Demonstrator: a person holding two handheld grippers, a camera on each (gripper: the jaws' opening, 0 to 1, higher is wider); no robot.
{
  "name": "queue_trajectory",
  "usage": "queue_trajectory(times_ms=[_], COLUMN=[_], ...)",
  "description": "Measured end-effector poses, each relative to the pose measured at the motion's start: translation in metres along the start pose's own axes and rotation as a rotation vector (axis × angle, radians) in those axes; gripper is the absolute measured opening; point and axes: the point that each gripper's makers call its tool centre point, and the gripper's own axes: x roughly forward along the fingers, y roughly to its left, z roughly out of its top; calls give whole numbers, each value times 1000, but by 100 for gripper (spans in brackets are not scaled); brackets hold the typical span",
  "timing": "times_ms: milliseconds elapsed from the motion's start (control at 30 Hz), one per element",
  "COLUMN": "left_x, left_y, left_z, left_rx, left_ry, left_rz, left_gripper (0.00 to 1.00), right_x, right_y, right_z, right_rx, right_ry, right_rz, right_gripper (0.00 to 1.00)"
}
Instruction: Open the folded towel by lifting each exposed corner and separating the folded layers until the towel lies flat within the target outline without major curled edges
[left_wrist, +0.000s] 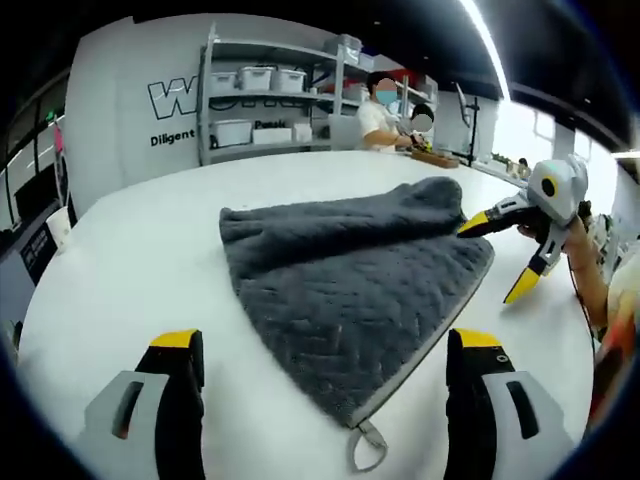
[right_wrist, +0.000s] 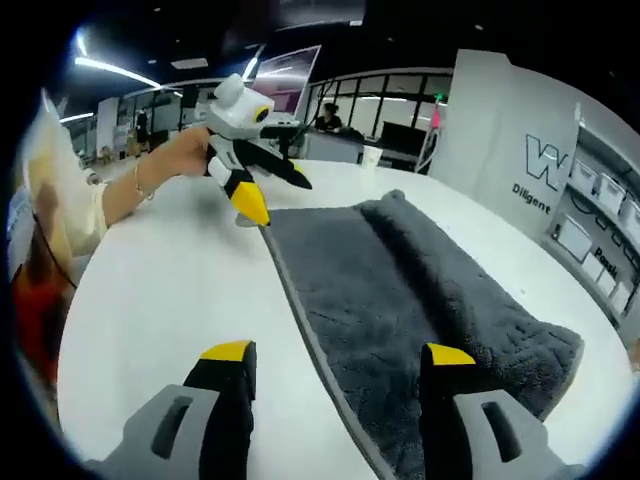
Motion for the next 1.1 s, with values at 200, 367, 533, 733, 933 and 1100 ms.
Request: queue_trajectory(times_ms=[200, 367, 533, 733, 933, 1100], left_x=[1, 2, 2, 2, 2, 1], left_y=[3, 2, 1, 2, 1, 1], left_z=[-4, -4, -7, -8, -8, -8], left_rx=[-6, -5, -8, -10, -8, -10], left_ry=[9, 8, 14, 15, 16, 18], left_rz=[4, 4, 4, 6, 4, 5], left_gripper=[99, 98, 98, 98, 97, 97], right_x=[3, 6, 8, 7, 6, 6], right_y=[0, 5, 5, -2, -2, -3], right_z=[-6, -11, -15, -17, -17, -17], right_rx=[22, 0, 3, 19, 15, -13], right_ry=[8, 29, 36, 32, 21, 17], right_rz=[3, 17, 20, -6, -7, -14], right_gripper=[52, 44, 34, 22, 15, 7])
